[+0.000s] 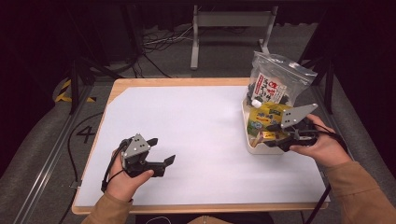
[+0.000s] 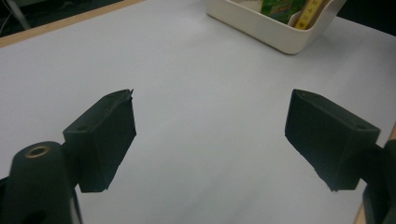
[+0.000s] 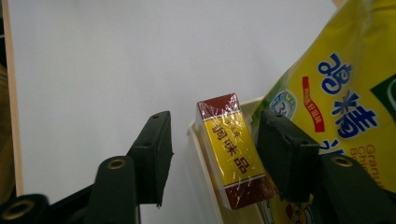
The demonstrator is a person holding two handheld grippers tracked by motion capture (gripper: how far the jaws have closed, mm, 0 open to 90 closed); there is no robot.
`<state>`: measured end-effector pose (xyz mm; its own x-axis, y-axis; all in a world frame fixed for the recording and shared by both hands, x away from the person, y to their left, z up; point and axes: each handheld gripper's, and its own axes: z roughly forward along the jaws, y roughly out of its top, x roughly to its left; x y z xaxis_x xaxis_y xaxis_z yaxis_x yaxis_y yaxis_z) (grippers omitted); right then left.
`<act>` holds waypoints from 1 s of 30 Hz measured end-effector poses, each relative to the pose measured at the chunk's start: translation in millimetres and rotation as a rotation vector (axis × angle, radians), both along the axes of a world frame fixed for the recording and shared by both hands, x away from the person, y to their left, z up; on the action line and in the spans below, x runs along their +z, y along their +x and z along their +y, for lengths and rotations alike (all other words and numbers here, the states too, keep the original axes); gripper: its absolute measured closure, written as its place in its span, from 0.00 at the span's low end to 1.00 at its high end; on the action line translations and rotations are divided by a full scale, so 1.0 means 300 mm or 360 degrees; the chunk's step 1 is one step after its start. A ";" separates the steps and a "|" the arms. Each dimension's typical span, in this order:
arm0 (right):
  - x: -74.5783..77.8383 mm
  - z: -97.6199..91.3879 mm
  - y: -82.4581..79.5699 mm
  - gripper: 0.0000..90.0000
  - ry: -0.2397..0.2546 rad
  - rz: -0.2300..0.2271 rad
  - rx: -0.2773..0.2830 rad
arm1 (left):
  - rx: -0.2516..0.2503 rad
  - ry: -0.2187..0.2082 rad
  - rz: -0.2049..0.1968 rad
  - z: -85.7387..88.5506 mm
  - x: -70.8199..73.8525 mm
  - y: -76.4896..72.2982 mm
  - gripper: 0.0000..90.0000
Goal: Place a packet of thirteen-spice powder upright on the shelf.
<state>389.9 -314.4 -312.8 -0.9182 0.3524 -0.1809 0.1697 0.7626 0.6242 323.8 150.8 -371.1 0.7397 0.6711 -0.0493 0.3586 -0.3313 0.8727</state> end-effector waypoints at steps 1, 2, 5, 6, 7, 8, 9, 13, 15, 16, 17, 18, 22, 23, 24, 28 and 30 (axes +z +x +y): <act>0.002 -0.006 -0.007 0.47 0.0033 -0.0012 -0.0013 | 0.0000 -0.0004 0.0002 0.003 -0.002 -0.004 0.19; 0.005 -0.013 -0.015 0.45 0.0069 -0.0025 -0.0033 | 0.0000 -0.0004 0.0002 0.003 -0.002 -0.004 0.19; 0.011 -0.031 -0.036 0.45 0.0141 -0.0038 -0.0063 | 0.0003 0.0000 -0.0008 0.020 -0.009 -0.016 0.19; 0.012 -0.038 -0.044 0.44 0.0163 -0.0036 -0.0076 | 0.0003 0.0001 -0.0008 0.026 -0.011 -0.020 0.18; 0.012 -0.045 -0.052 0.44 0.0183 -0.0040 -0.0090 | 0.0007 0.0002 -0.0008 0.033 -0.013 -0.024 0.18; 0.013 -0.051 -0.062 0.43 0.0196 -0.0048 -0.0106 | 0.0013 0.0002 -0.0017 0.042 -0.015 -0.029 0.18; 0.013 -0.058 -0.074 0.42 0.0219 -0.0054 -0.0128 | 0.0014 0.0007 -0.0018 0.050 -0.016 -0.033 0.18; 0.009 -0.086 -0.112 0.41 0.0315 -0.0077 -0.0198 | 0.0035 -0.0007 -0.0033 0.091 -0.025 -0.049 0.18; 0.001 -0.103 -0.133 0.41 0.0337 -0.0101 -0.0263 | 0.0027 -0.0034 -0.0026 0.114 -0.032 -0.057 0.17; 0.001 -0.103 -0.133 0.41 0.0337 -0.0101 -0.0263 | 0.0027 -0.0034 -0.0026 0.114 -0.032 -0.057 0.17; -0.002 -0.108 -0.140 0.41 0.0349 -0.0106 -0.0274 | 0.0041 -0.0042 -0.0035 0.133 -0.039 -0.064 0.17; -0.009 -0.120 -0.155 0.41 0.0375 -0.0113 -0.0312 | 0.0046 -0.0043 -0.0033 0.144 -0.043 -0.067 0.17; -0.038 -0.150 -0.182 0.40 0.0424 -0.0132 -0.0401 | 0.0087 -0.0056 -0.0030 0.175 -0.065 -0.070 0.17; -0.046 -0.156 -0.187 0.40 0.0434 -0.0132 -0.0419 | 0.0094 -0.0065 -0.0030 0.178 -0.069 -0.070 0.17; -0.055 -0.162 -0.190 0.39 0.0445 -0.0130 -0.0441 | 0.0093 -0.0071 -0.0030 0.180 -0.073 -0.071 0.17; -0.082 -0.182 -0.203 0.38 0.0488 -0.0137 -0.0508 | 0.0086 -0.0079 -0.0034 0.188 -0.085 -0.073 0.16; -0.107 -0.197 -0.211 0.36 0.0510 -0.0136 -0.0555 | 0.0094 -0.0080 -0.0038 0.191 -0.092 -0.074 0.16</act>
